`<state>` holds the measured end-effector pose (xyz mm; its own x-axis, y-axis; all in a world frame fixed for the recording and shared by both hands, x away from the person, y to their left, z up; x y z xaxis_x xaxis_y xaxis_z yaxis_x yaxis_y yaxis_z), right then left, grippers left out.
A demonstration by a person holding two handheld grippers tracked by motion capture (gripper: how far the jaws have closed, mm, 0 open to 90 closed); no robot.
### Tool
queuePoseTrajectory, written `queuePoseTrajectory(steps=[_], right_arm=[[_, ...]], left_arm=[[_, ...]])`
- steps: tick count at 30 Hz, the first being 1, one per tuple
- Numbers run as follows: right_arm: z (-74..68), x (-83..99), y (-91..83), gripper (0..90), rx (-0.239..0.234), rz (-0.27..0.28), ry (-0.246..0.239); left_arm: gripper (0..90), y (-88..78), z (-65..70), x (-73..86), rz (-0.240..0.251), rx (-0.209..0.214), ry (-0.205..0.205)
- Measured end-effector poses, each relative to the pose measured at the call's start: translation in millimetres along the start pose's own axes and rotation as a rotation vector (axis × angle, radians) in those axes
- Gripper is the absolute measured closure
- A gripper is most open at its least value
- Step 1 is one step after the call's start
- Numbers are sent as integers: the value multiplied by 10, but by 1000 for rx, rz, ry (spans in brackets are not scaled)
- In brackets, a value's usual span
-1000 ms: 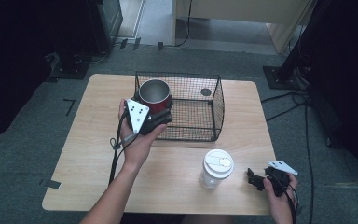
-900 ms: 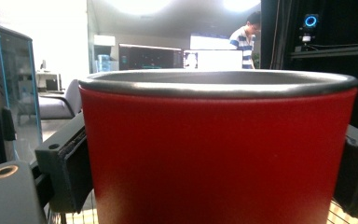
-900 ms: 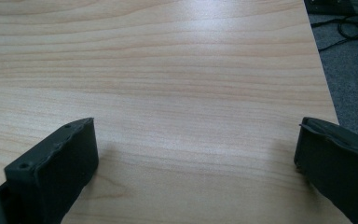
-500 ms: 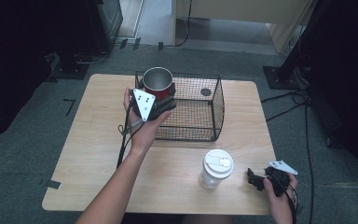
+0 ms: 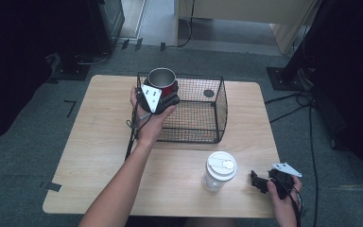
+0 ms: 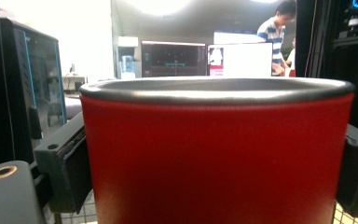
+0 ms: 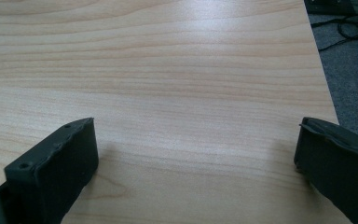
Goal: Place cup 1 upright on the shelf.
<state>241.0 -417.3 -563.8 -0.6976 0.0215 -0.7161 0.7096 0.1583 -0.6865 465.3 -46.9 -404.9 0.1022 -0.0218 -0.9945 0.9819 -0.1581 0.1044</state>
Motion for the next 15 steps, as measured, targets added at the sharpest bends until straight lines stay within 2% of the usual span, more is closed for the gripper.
queuePoseTrajectory(steps=[2, 3, 8, 9, 12, 15], right_arm=[[0, 0, 0, 0, -1, 0, 0], [0, 0, 0, 0, -1, 0, 0], [1, 0, -1, 0, 0, 0, -1], [1, 0, -1, 0, 0, 0, 0], [1, 0, -1, 0, 0, 0, 0], [1, 0, -1, 0, 0, 0, -1]], left_arm=[[75, 51, 19, 33, -21, 6, -12], [75, 83, 32, 57, -45, 4, -30], [75, 182, 80, 162, -104, -9, 0], [75, 218, 94, 200, -122, -13, 19], [74, 248, 102, 234, -143, -16, 31], [74, 301, 100, 297, -169, -32, 63]])
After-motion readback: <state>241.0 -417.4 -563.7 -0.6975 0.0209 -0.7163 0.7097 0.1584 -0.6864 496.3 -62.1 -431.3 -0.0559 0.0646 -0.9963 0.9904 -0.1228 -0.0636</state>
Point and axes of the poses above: each handheld gripper's, and its own axes: y roughly forward along the jaws, x roughly out of its underside, z roughly to its right, the point moved 5 cm from there along y, roughly forward along the jaws, and after that the axes turned 8 degrees about -x, right-handed, at the moved point
